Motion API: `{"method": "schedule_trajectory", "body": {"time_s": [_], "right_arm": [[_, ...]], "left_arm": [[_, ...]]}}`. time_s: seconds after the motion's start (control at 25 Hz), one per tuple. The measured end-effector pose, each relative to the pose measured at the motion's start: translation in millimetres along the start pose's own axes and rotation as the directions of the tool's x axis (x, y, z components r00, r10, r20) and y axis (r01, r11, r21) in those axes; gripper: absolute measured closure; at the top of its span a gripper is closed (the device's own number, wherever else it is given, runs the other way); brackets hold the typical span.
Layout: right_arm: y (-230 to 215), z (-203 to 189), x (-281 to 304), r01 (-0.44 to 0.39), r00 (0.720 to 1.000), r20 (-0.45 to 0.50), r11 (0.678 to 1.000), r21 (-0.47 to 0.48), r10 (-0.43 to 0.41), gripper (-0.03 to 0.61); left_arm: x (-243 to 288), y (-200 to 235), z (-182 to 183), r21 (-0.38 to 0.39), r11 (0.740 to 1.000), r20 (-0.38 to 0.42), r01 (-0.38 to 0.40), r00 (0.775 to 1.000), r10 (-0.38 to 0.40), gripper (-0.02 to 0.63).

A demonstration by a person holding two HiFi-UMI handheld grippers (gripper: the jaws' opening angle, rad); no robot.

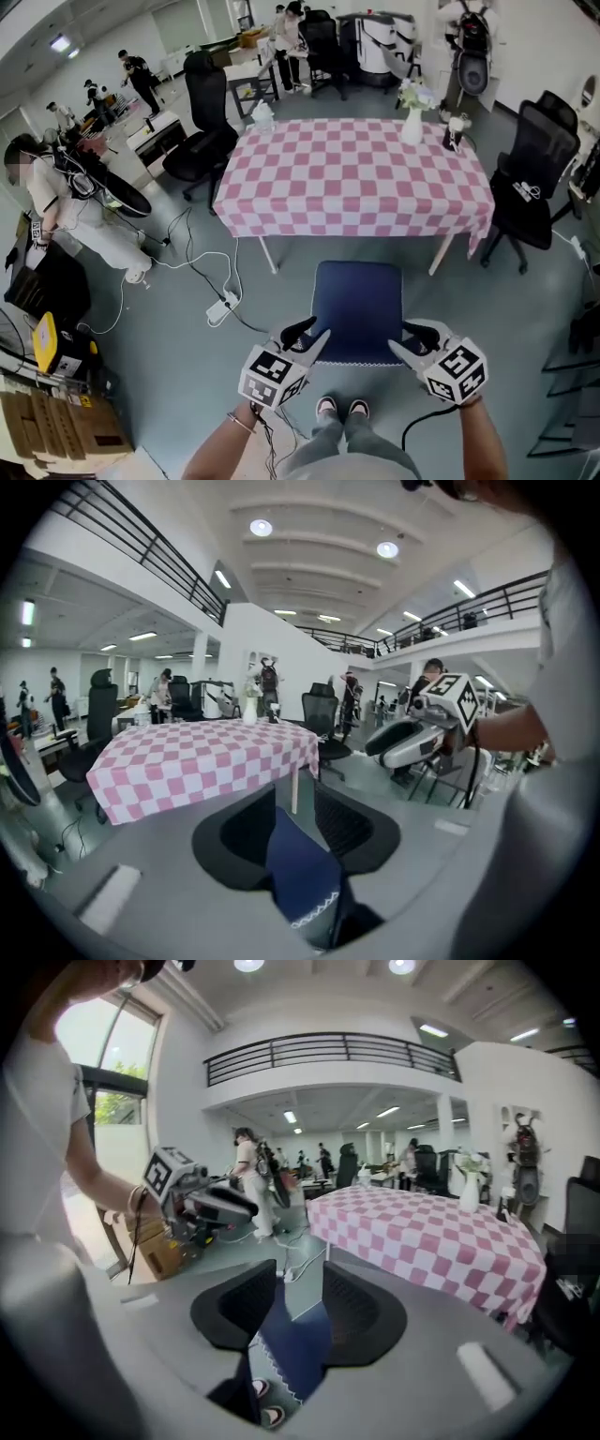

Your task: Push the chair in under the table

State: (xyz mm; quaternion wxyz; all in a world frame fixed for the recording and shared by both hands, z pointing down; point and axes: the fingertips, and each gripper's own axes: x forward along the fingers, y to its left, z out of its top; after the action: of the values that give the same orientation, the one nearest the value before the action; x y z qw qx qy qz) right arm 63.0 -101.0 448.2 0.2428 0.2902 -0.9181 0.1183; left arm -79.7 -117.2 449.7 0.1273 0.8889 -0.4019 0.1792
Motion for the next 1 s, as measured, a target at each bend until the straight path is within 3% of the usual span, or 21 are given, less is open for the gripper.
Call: {"method": "schedule_trajectory", "body": {"time_s": [0.12,0.24,0.32,0.52,0.8,0.88,1.0], "right_arm": [[21.8,-24.4,8.0,-0.122,0.987,-0.118,0.989,-0.088,0.111,0.431],[32.1,-49.5,14.6,-0.189,0.964,-0.21,0.976,-0.108,0.164,0.431],[36.3,-64.2,20.5,-0.218,0.948,-0.261,0.969,-0.115,0.182,0.431],[39.3,-97.0,36.0,-0.289,0.896,-0.39,0.945,-0.156,0.21,0.43],[39.5,-127.3,48.7,-0.366,0.827,-0.525,0.902,-0.229,0.202,0.428],[41.0,-134.2,53.3,-0.391,0.804,-0.561,0.886,-0.249,0.198,0.428],[41.5,-144.1,58.7,-0.414,0.778,-0.599,0.871,-0.264,0.188,0.426]], "left_arm": [[-1.6,-25.0,-15.7,0.105,0.985,-0.153,0.14,0.981,-0.123,0.478],[3.6,-57.3,-45.9,0.134,0.939,-0.302,0.316,0.916,-0.265,0.448],[8.2,-69.3,-63.5,0.138,0.917,-0.355,0.375,0.883,-0.308,0.446],[25.8,-75.8,-98.4,0.231,0.875,-0.443,0.425,0.847,-0.294,0.446],[46.4,-76.0,-124.7,0.411,0.758,-0.576,0.506,0.789,-0.215,0.445],[51.8,-77.0,-129.1,0.422,0.738,-0.596,0.527,0.774,-0.212,0.445],[59.0,-82.3,-135.7,0.41,0.728,-0.617,0.549,0.755,-0.222,0.445]]}}
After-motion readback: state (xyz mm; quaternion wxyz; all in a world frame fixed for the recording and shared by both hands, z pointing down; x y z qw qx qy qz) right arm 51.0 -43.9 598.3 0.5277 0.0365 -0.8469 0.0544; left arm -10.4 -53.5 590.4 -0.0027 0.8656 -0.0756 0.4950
